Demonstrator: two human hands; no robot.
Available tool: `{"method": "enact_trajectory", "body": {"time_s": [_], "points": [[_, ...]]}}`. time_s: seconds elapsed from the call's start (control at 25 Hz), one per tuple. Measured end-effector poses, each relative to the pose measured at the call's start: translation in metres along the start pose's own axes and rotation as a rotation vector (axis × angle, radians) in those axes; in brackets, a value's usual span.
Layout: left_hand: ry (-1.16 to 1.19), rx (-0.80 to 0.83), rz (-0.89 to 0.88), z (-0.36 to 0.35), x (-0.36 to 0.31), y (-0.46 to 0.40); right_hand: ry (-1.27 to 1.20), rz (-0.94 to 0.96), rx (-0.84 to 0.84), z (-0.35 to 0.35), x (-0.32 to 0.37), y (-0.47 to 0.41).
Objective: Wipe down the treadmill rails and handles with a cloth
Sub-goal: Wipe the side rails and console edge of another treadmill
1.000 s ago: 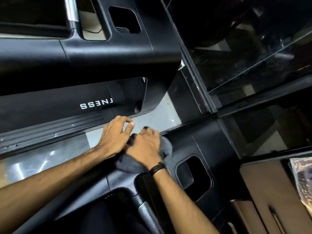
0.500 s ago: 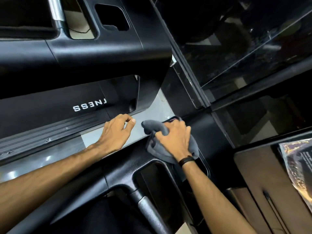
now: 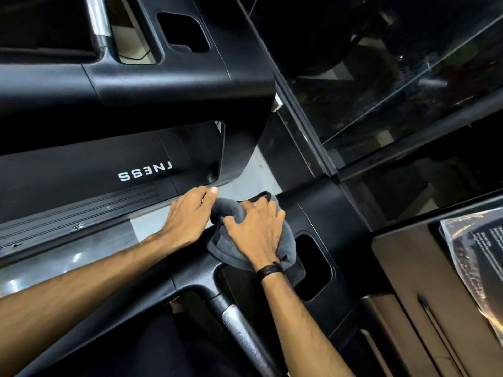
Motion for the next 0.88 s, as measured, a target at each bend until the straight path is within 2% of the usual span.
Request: {"method": "enact_trajectory", "body": {"time_s": [0.32,0.52,0.6,0.72,0.8,0.88], "points": [[-0.085,-0.038,0.050,0.004,0.013,0.009,-0.149,0.127,0.027,0.011,0.035,0.033],[-0.043,-0.004,-0.026,-0.003,0.002,0.007,-0.347,0.176,-0.086,0.021,-0.007,0.053],[-0.007,0.005,-0.062,-0.008,-0.004,0.005,-0.287,0.076,-0.154,0.026,-0.052,0.049],[0.024,0.028,-0.100,-0.017,-0.010,0.003,-0.104,-0.185,-0.183,0.032,-0.113,0.047],[0.045,0.047,-0.114,-0.026,-0.015,0.003,-0.011,-0.196,-0.090,0.031,-0.122,0.059],[0.065,0.063,-0.132,-0.033,-0.020,0.005,-0.061,-0.160,0.035,0.025,-0.119,0.078]]}}
Point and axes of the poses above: each hand's wrist, its own y-axis away from the middle knuckle, its own z-axis out of the back of the hand, x = y × z, the point moved 2 cm from there along -y, towards the middle knuckle, and after that the axes turned 11 degrees about -x, right-handed, at the moved point
